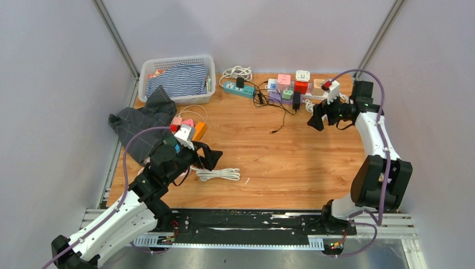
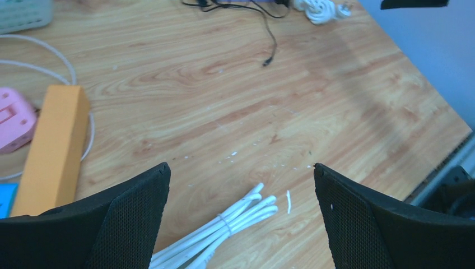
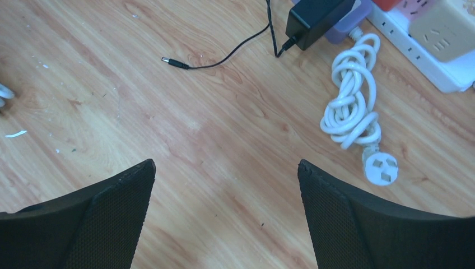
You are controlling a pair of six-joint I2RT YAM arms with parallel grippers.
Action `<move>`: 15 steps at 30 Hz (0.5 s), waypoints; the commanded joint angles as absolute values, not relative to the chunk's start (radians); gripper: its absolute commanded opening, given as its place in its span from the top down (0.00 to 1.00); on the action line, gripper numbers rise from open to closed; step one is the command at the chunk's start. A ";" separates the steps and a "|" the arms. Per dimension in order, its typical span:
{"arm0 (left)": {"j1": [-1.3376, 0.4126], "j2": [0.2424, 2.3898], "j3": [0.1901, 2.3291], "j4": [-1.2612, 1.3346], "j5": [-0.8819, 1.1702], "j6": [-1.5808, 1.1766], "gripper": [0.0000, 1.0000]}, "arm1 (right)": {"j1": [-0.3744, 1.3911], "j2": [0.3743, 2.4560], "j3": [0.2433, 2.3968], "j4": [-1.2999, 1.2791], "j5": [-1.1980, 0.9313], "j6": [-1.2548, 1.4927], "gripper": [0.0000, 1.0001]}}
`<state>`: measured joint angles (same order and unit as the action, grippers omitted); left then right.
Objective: Pull the plug off the socket
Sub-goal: Move the socket to the center of the board.
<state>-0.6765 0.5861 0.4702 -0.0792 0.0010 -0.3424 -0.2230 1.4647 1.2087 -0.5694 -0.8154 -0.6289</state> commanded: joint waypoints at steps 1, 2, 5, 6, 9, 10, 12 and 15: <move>-0.681 0.543 0.422 -0.055 -0.169 -0.408 0.00 | -0.092 1.509 1.249 -0.449 -0.624 -0.506 0.04; -0.681 0.539 0.413 -0.038 -0.151 -0.398 0.00 | -0.063 1.521 1.257 -0.430 -0.602 -0.470 0.04; -0.681 0.547 0.393 -0.008 -0.108 -0.367 0.00 | -0.014 1.569 1.282 -0.386 -0.546 -0.351 0.04; -0.681 0.558 0.393 -0.010 -0.123 -0.361 0.00 | -0.006 1.583 1.294 -0.379 -0.516 -0.317 0.04; -0.681 0.597 0.403 -0.019 -0.136 -0.351 0.00 | 0.033 1.616 1.318 -0.357 -0.441 -0.246 0.04; -0.681 0.609 0.409 -0.023 -0.131 -0.345 0.00 | 0.037 1.623 1.317 -0.341 -0.413 -0.229 0.05; -0.681 0.626 0.418 -0.032 -0.134 -0.339 0.00 | 0.045 1.642 1.318 -0.311 -0.393 -0.220 0.05; -0.681 0.632 0.417 -0.035 -0.138 -0.335 0.00 | 0.062 1.701 1.372 -0.322 -0.371 -0.229 0.09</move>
<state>-0.6765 0.6262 0.4000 -0.0483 -0.1165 -0.3588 0.0349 1.6436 1.2999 -0.3519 -0.4606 -0.2832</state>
